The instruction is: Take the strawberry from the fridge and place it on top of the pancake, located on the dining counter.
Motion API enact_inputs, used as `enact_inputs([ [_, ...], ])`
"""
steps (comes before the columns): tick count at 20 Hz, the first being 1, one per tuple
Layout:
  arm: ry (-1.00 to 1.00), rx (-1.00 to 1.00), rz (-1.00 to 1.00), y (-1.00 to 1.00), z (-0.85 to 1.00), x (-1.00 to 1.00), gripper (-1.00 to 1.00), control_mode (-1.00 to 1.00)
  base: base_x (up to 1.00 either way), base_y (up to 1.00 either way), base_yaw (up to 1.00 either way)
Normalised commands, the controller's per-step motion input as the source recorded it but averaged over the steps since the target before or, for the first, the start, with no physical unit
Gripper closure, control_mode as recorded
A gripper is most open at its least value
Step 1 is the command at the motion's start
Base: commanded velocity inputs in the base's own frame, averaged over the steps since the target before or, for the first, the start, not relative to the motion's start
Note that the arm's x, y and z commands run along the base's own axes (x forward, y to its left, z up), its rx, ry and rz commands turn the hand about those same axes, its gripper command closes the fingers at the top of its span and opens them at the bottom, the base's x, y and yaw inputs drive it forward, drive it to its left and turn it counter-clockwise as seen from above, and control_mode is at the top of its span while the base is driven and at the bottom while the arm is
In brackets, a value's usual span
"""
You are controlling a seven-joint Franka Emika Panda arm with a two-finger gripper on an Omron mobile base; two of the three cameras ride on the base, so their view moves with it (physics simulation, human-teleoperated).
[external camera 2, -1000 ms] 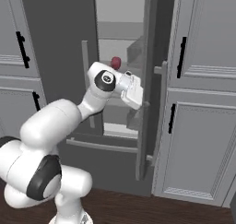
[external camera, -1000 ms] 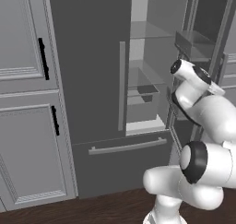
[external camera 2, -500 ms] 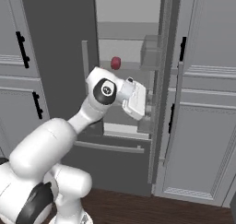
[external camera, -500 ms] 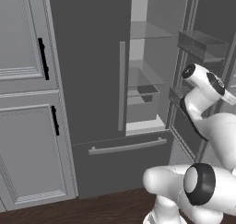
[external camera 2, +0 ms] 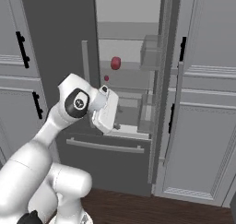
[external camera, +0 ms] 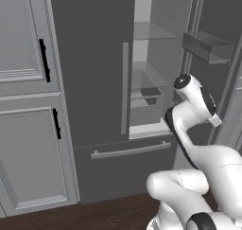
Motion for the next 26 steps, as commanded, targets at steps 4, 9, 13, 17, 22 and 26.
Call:
enact_inputs([
  [4, -0.17, 0.56, -0.35, 0.8, -0.53, 0.22, -1.0, -1.0, 0.0, 0.0, 0.0],
  [9, -0.28, 0.52, -0.49, 0.5, -0.35, 0.29, -1.0, -1.0, 0.0, 0.0, 0.0],
  [13, -0.4, 0.2, -0.58, 0.67, -0.05, 0.14, -1.0, -1.0, 0.0, 0.0, 0.0],
  [17, -0.51, 0.14, -0.45, 0.99, 0.1, 0.0, -1.0, -1.0, 0.0, 0.0, 0.0],
  [22, -0.51, 0.36, -0.46, 0.62, 0.41, 0.07, -1.0, -1.0, 0.0, 0.0, 0.0],
  [26, -0.36, 0.62, -0.25, 0.51, 0.57, 0.0, -1.0, -1.0, 0.0, 0.0, 0.0],
])
